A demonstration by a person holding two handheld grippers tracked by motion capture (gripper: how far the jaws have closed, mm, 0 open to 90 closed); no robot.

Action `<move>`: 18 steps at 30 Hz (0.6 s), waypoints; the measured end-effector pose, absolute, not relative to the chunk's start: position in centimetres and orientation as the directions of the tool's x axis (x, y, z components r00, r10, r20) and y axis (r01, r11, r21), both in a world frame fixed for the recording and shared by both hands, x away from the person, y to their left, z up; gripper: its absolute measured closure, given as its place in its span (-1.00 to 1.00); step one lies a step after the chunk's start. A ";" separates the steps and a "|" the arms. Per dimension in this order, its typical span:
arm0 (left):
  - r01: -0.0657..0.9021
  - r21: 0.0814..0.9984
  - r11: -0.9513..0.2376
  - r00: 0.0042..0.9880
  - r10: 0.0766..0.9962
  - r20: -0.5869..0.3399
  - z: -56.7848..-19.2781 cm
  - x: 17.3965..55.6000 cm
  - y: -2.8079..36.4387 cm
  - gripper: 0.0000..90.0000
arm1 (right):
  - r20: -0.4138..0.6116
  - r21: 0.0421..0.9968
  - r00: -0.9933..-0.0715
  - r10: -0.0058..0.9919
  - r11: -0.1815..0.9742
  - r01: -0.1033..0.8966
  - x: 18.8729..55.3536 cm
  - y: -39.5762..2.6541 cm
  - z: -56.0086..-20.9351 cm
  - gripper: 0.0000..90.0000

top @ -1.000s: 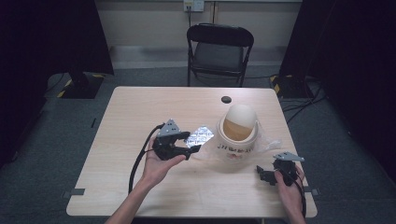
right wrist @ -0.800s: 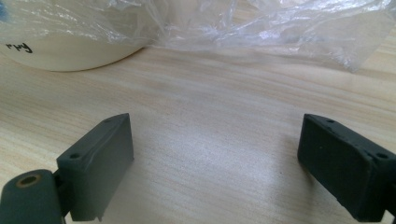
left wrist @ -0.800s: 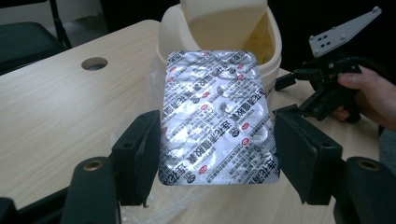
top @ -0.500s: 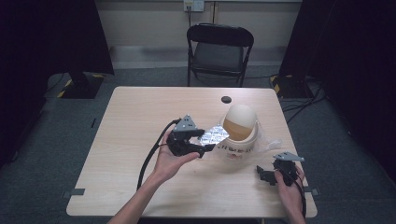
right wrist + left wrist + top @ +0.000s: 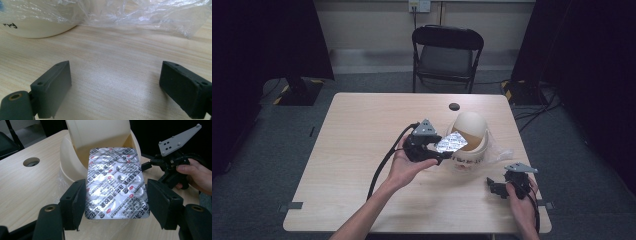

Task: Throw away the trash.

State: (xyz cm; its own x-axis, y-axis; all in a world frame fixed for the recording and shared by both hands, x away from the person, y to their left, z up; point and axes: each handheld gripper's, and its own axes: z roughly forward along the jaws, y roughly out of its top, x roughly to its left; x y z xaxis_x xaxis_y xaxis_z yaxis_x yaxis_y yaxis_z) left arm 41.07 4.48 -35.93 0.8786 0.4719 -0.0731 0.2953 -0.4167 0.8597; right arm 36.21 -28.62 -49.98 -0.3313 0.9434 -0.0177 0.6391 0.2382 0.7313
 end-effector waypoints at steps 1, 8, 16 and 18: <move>0.298 0.860 -0.414 0.878 0.472 -0.077 -35.9 41.2 4.4 -0.24 | -0.018 0.731 -0.332 0.943 0.239 0.639 36.2 -28.6 -50.0 -0.78; 0.313 0.853 -0.418 0.876 0.473 -0.089 -35.9 41.7 3.9 -0.24 | -0.018 0.731 -0.333 0.943 0.239 0.639 36.2 -28.6 -50.0 -0.78; 0.314 0.852 -0.419 0.879 0.468 -0.093 -35.8 41.9 3.4 -0.24 | -0.018 0.731 -0.331 0.943 0.238 0.639 36.2 -28.6 -50.0 -0.78; 0.311 0.855 -0.415 0.881 0.464 -0.095 -35.7 42.0 3.1 -0.24 | -0.018 0.731 -0.332 0.943 0.239 0.639 36.2 -28.6 -50.0 -0.78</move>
State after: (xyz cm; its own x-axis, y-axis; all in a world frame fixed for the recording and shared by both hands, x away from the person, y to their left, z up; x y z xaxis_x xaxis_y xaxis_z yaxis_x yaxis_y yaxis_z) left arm 42.04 3.08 -35.66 0.8806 0.4642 -0.0951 0.3112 -0.4153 0.8548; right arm 36.21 -28.62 -49.98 -0.3324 0.9430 -0.0178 0.6389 0.2391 0.7312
